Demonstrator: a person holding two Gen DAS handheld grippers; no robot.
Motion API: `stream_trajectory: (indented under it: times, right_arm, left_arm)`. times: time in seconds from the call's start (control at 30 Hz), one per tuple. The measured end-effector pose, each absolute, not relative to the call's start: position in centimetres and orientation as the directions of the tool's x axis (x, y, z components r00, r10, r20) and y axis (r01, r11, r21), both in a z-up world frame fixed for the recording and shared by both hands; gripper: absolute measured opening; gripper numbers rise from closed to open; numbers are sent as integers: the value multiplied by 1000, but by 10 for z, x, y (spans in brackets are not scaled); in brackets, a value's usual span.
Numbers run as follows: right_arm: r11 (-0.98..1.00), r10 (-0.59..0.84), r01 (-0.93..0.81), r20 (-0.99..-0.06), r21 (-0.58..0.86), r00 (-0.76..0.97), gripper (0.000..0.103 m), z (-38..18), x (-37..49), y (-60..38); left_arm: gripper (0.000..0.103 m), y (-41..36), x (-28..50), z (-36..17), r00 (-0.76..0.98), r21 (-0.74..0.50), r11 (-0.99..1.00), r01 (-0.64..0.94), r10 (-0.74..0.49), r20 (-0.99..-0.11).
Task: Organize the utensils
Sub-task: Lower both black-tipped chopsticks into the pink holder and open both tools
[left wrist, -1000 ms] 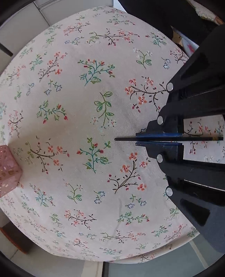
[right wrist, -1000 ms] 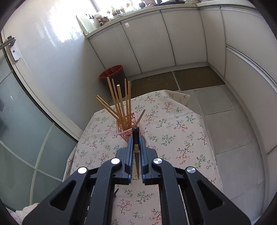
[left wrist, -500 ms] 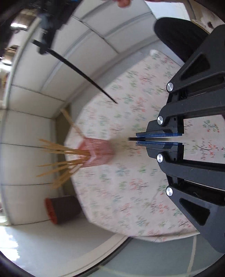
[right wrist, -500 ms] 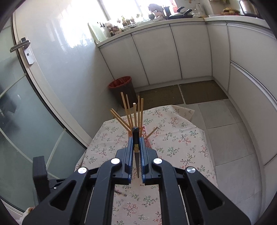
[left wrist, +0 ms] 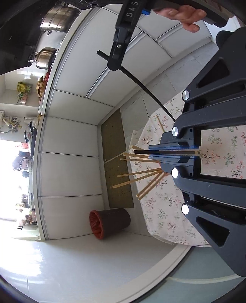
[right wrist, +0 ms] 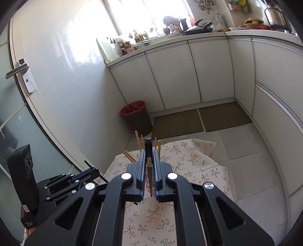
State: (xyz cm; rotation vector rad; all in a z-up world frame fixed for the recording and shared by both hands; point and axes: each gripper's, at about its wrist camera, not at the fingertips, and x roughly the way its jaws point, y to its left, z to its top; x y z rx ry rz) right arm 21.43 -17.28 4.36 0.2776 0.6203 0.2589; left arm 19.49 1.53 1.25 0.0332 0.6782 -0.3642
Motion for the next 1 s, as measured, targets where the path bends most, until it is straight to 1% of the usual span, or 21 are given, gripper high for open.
stream_trajectory:
  times: [0.1, 0.2, 0.37, 0.4, 0.47, 0.53, 0.57, 0.6, 0.67, 0.73, 0.8, 0.83, 0.93, 1.0]
  right_arm:
    - [930, 322, -159, -530, 331, 784, 7, 43, 225, -173]
    - [929, 325, -160, -532, 334, 782, 7, 38, 237, -171]
    - [924, 336, -161, -534, 348, 776, 7, 28, 254, -168]
    - [922, 339, -163, -531, 351, 777, 7, 26, 256, -168]
    - [924, 334, -159, -530, 348, 780, 7, 21, 261, -165]
    - [927, 330, -159, -534, 341, 779, 7, 14, 267, -162]
    - [927, 330, -159, -539, 339, 775, 7, 10, 270, -159]
    - [926, 335, -163, -542, 340, 771, 7, 7, 272, -158]
    - [931, 329, -165, -545, 327, 771, 7, 2, 278, -152]
    - [934, 325, -171, -543, 315, 775, 7, -3, 282, -146]
    - [937, 321, -175, -545, 303, 775, 7, -7, 286, -142]
    - [938, 319, -176, -545, 298, 776, 7, -10, 288, -139]
    - [945, 305, -175, -551, 277, 777, 7, -23, 297, -133]
    - [949, 297, -176, -551, 261, 780, 8, -36, 303, -126]
  left_arm:
    - [3, 9, 207, 18, 724, -77, 939, 334, -308, -617]
    - [3, 5, 220, 12, 721, -74, 941, 329, -301, -624]
    - [3, 1, 250, -15, 727, -37, 955, 295, -250, -640]
    - [3, 1, 254, -20, 727, -40, 952, 304, -260, -635]
    - [4, 2, 263, -34, 695, -78, 944, 321, -291, -657]
    - [6, 7, 268, -41, 683, -96, 946, 311, -293, -670]
    - [7, 10, 268, -43, 678, -95, 948, 303, -285, -678]
    - [12, 13, 268, -44, 675, -99, 949, 298, -283, -682]
    - [22, 22, 262, -34, 693, -115, 950, 289, -291, -660]
    - [23, 32, 254, -17, 729, -125, 951, 282, -297, -617]
    - [29, 41, 249, -4, 749, -141, 950, 279, -307, -587]
    - [29, 45, 246, 1, 759, -145, 950, 276, -308, -574]
    - [34, 55, 240, 8, 776, -150, 954, 260, -299, -556]
    - [35, 59, 239, 5, 778, -148, 958, 247, -287, -559]
